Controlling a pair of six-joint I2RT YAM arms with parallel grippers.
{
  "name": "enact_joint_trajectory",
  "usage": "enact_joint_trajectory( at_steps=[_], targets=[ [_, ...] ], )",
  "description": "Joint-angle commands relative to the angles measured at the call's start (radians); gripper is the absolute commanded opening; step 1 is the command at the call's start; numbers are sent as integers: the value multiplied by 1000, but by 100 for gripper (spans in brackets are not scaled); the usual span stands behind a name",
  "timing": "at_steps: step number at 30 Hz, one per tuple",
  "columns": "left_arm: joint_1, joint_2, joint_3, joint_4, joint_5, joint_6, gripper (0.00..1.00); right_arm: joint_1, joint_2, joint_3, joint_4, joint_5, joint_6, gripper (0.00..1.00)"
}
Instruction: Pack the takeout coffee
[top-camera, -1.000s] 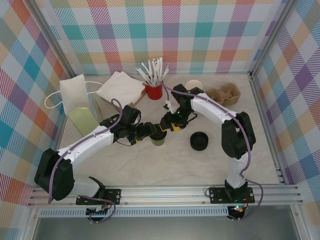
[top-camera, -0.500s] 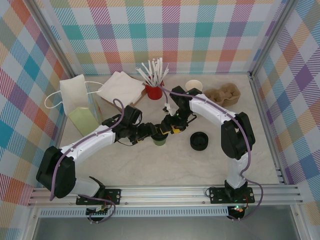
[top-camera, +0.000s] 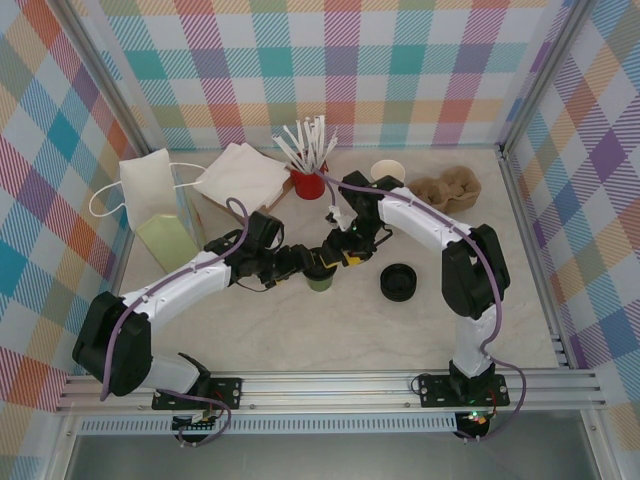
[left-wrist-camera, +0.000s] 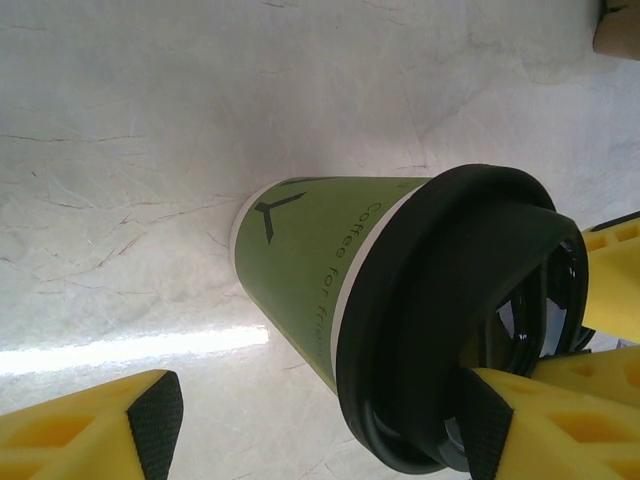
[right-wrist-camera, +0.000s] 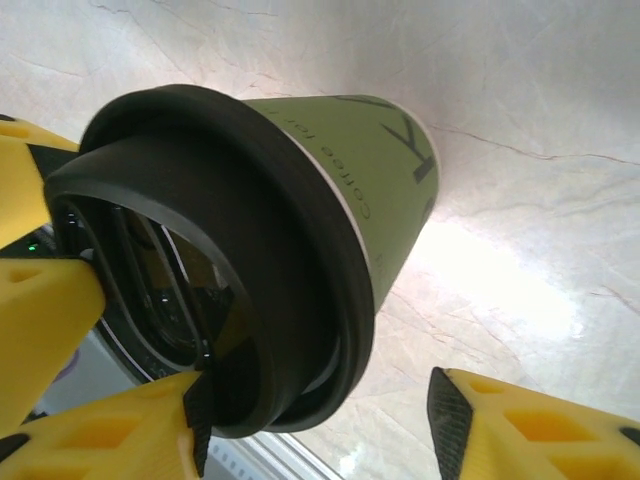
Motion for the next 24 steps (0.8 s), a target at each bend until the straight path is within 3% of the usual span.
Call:
enact_joint_trajectory(
  at_steps=[1,9,14,21,24],
  targets=[
    [-3,24,30,-77,-10,15,75,12,1,3,-41,190,-10,63],
    [0,-16,167,-150,-29,53,81,11,-115,34,32,163,-13,79],
    [9,-126,171,-225,-123,70,87,34,-197,-11,70,190,-30,89],
    [18,-339,61,-290,-251,67,97,142,-173,12,22,341,-62,100],
    [27,-415,4,-299,-264,53,99,182,-120,58,-21,407,-78,100]
  ],
)
